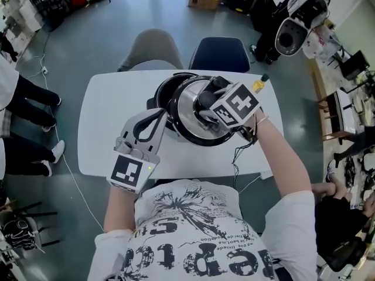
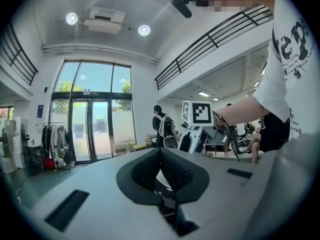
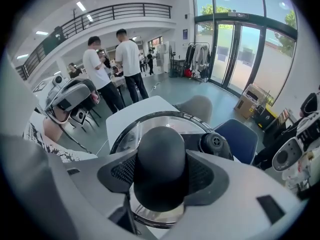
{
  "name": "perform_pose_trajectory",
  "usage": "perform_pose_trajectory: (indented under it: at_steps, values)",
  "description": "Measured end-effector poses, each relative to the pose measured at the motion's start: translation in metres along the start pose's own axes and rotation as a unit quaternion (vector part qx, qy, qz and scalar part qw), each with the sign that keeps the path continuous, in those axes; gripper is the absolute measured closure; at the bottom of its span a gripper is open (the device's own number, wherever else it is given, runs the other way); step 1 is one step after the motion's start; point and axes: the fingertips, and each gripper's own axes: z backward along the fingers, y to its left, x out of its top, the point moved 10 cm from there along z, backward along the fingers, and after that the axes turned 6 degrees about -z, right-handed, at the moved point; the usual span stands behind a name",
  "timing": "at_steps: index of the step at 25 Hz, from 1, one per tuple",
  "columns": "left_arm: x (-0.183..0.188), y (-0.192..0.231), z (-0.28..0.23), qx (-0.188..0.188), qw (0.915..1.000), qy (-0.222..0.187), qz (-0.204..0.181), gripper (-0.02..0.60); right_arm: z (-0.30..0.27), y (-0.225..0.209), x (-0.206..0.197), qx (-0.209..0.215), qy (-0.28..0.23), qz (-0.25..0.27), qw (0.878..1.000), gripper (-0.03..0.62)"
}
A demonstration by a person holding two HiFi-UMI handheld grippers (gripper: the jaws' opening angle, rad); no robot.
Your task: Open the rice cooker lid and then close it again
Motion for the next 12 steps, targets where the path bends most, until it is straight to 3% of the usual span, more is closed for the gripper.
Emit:
perform_pose_trajectory:
  at_steps: [6,12]
  values:
    - [-0.022,0.050,0.015,-0.006,0.9999,0.002,0.011,0.569,-0.039,0.012,0.040,0.001,0.016,-0.012,1.000,0.301]
    - [-0.033,0.074,0.013,-0.006,0.9997,0.004,0.021,0.569,-0.064,0.002,0.055,-0.010,0.042,-0.011,0.999,0.301]
